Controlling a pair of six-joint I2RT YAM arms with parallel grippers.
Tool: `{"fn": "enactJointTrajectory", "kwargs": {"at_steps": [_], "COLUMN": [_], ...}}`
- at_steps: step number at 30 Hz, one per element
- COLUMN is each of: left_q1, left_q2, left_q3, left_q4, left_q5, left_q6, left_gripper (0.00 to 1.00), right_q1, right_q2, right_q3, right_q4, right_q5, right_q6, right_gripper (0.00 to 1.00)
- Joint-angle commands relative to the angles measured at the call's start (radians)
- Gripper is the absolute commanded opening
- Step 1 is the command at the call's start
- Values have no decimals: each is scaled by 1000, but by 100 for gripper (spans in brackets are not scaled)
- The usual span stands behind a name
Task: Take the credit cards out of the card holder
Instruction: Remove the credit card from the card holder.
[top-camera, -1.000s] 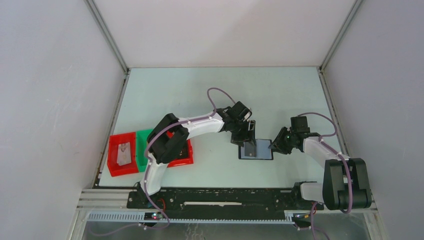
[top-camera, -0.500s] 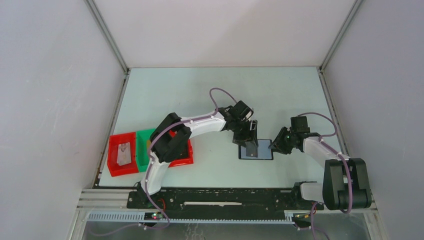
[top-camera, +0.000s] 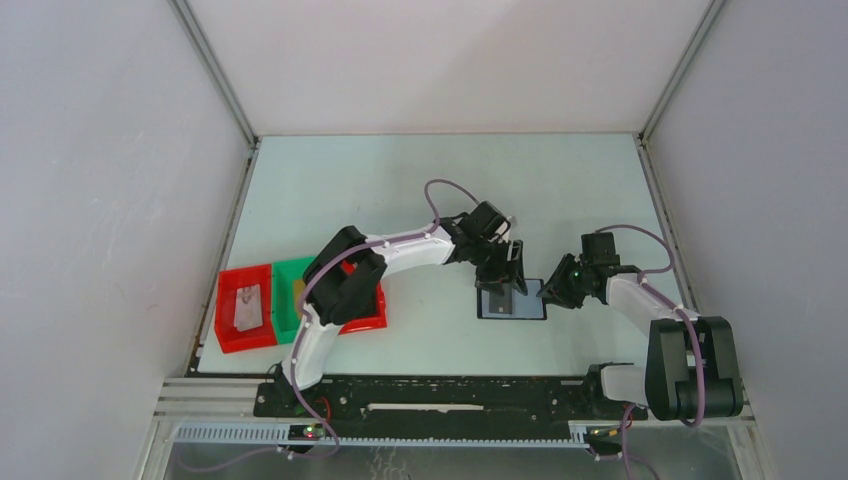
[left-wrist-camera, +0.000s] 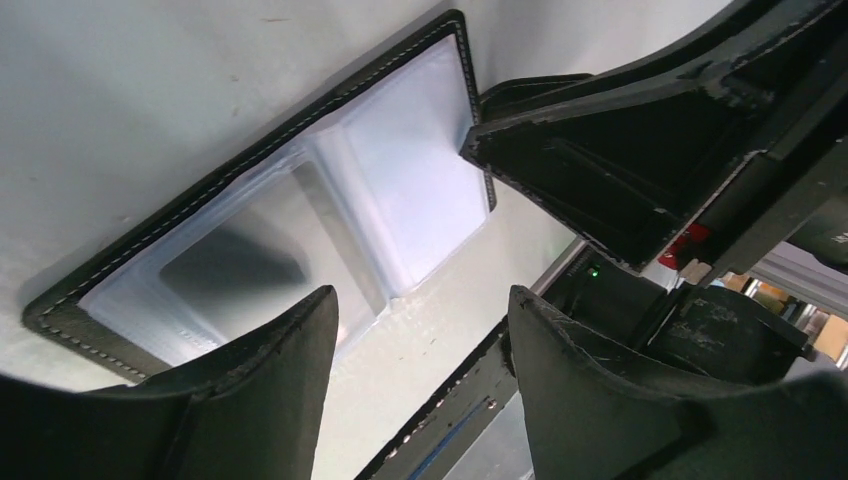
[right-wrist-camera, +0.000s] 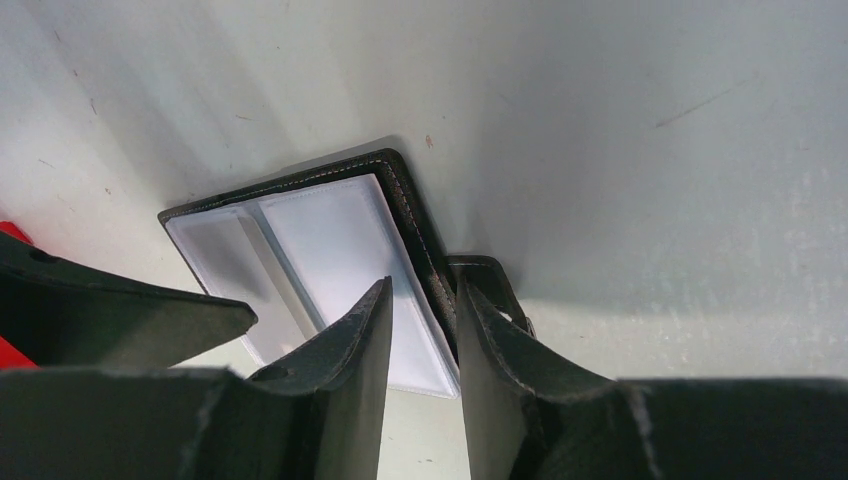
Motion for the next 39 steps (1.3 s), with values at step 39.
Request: {"fn": "enactJointTrajectory", "kwargs": {"at_steps": [39], "left_q1": [-10], "left_q2": [-53], "left_q3": [2], "left_q4": [-119], "left_q5": [-200], "left_q6": [48], "left_gripper": [68], "right_q1": [11], "right_q2": [12], "right_q3": [-7], "right_q4": [23], "right_q5": [1], "right_q6": [-3], "right_gripper": [38]}}
